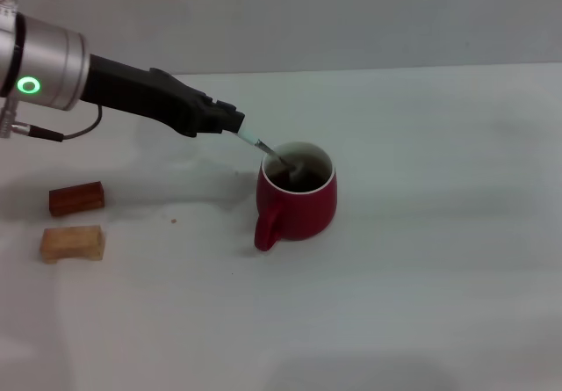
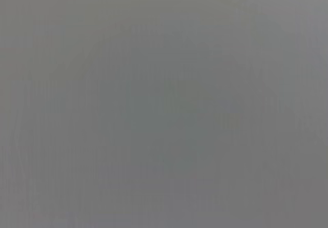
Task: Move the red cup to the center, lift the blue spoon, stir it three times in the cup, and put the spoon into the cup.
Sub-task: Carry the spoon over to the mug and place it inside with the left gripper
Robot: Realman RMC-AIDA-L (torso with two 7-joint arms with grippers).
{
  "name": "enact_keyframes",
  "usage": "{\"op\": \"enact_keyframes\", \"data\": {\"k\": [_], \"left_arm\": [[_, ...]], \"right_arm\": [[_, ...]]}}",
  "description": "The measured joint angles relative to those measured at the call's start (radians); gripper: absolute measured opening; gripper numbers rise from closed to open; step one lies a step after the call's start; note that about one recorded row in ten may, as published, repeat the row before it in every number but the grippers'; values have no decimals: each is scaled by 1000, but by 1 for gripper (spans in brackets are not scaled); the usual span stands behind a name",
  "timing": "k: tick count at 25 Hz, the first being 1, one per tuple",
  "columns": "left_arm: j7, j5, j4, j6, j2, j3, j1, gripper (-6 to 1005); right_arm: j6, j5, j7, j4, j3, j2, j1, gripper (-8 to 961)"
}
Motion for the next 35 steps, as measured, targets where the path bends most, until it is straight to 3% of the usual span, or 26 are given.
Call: {"op": "enact_keyframes", "data": {"k": [12, 24, 35], "left_arm": [[5, 100, -22, -64, -35, 26, -30, 145], [0, 96, -51, -152, -39, 50, -30, 144], [7, 92, -43, -98, -28, 39, -1, 145]], "right_arm": [[0, -1, 0, 12, -3, 4, -3, 492], [0, -5, 0, 27, -4, 4, -5, 491], [0, -6, -2, 30, -6, 4, -3, 489]]}}
